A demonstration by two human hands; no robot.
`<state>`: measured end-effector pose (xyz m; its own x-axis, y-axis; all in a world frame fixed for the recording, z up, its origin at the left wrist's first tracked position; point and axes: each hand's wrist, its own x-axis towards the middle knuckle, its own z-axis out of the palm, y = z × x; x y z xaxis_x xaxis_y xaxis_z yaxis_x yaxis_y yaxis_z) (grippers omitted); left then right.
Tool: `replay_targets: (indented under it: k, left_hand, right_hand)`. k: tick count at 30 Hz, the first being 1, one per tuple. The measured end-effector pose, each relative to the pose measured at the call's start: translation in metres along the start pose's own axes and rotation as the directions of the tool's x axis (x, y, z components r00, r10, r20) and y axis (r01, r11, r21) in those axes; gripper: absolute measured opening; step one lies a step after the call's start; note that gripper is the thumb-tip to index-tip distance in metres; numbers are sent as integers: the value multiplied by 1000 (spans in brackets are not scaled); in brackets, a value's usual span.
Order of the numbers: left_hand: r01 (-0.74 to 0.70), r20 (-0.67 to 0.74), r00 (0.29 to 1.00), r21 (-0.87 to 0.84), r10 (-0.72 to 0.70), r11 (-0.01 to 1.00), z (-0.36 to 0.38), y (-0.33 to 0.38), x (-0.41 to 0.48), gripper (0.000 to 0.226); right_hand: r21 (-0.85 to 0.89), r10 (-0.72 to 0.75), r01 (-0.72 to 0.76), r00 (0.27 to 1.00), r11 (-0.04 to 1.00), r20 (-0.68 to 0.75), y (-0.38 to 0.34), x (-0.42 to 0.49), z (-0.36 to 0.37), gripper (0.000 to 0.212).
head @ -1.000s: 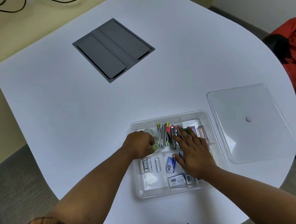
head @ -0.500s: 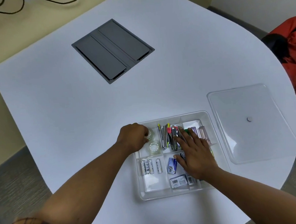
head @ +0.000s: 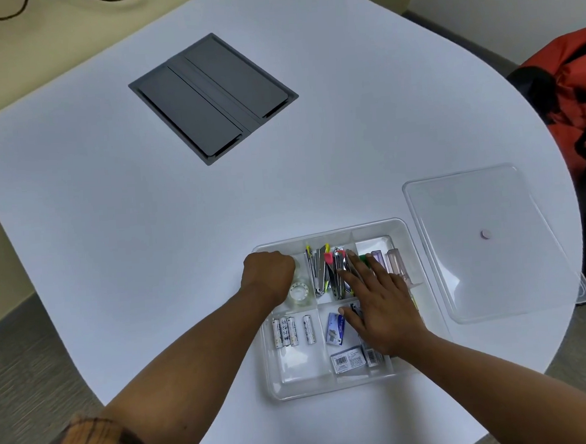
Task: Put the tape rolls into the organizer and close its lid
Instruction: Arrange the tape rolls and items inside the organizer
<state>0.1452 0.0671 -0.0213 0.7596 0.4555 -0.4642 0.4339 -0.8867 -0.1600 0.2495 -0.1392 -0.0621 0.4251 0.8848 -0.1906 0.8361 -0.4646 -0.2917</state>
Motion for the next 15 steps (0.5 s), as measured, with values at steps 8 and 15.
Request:
replay_targets:
  k: [8,15]
  left_hand:
    - [-31,-49,998,42,33,999,12,-5,5,29]
    - [-8,-45,999,-55,6,998,11,-7,4,38]
  right_hand:
    - [6,-1,1,1000,1000,3,1,1,1,65]
    - [-10,3,-3,1000,1000,16,1,0,1,65]
